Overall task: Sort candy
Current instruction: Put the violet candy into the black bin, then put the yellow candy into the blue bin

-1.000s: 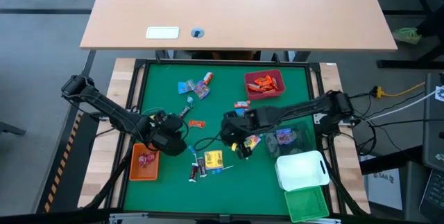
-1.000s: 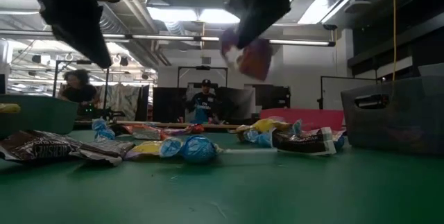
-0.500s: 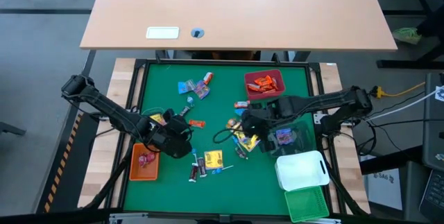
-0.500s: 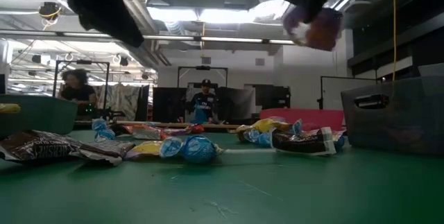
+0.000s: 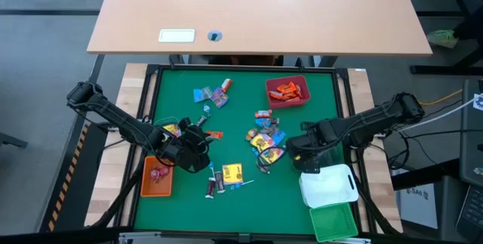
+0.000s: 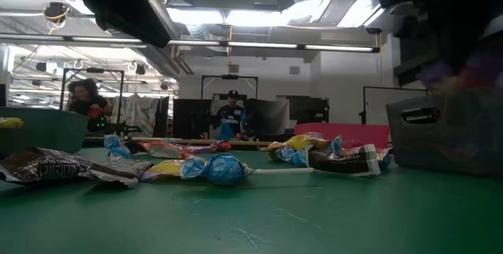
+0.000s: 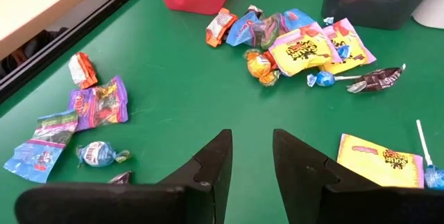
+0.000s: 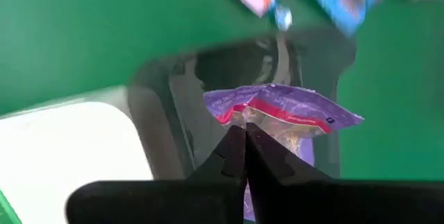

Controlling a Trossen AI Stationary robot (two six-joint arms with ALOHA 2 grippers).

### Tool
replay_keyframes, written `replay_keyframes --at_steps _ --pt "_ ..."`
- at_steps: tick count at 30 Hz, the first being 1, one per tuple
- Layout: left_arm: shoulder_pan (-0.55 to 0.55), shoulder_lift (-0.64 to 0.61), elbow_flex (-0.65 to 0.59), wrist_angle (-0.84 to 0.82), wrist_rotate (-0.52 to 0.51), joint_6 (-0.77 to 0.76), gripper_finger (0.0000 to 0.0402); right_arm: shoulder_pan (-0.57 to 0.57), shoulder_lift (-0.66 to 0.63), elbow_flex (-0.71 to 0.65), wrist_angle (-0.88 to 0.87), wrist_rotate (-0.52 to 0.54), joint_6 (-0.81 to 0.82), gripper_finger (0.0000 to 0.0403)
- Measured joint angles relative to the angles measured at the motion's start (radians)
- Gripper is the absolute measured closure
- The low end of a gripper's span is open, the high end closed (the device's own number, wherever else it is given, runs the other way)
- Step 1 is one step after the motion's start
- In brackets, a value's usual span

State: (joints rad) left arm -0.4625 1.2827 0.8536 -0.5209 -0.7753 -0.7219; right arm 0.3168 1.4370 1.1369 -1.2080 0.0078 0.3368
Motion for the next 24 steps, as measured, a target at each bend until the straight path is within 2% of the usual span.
replay_keyframes --at_steps 5,14,17,24 --pt "0.000 0.000 0.000 0.000 0.001 0.000 0.0307 -0.003 0.000 -0.052 -0.014 0.000 0.079 0.0400" --pt "0.000 0.000 0.000 0.000 0.002 0.000 0.0307 -0.003 0.000 -0.071 -0.022 0.000 0.081 0.0395" --pt "0.000 0.000 0.000 0.000 0.003 0.000 0.0307 -0.003 0.000 -0.071 -0.022 0.000 0.081 0.0371" --pt "0.000 0.000 0.000 0.000 0.000 0.000 0.0307 -0.003 0.000 -0.071 -0.021 0.008 0.078 0.0282"
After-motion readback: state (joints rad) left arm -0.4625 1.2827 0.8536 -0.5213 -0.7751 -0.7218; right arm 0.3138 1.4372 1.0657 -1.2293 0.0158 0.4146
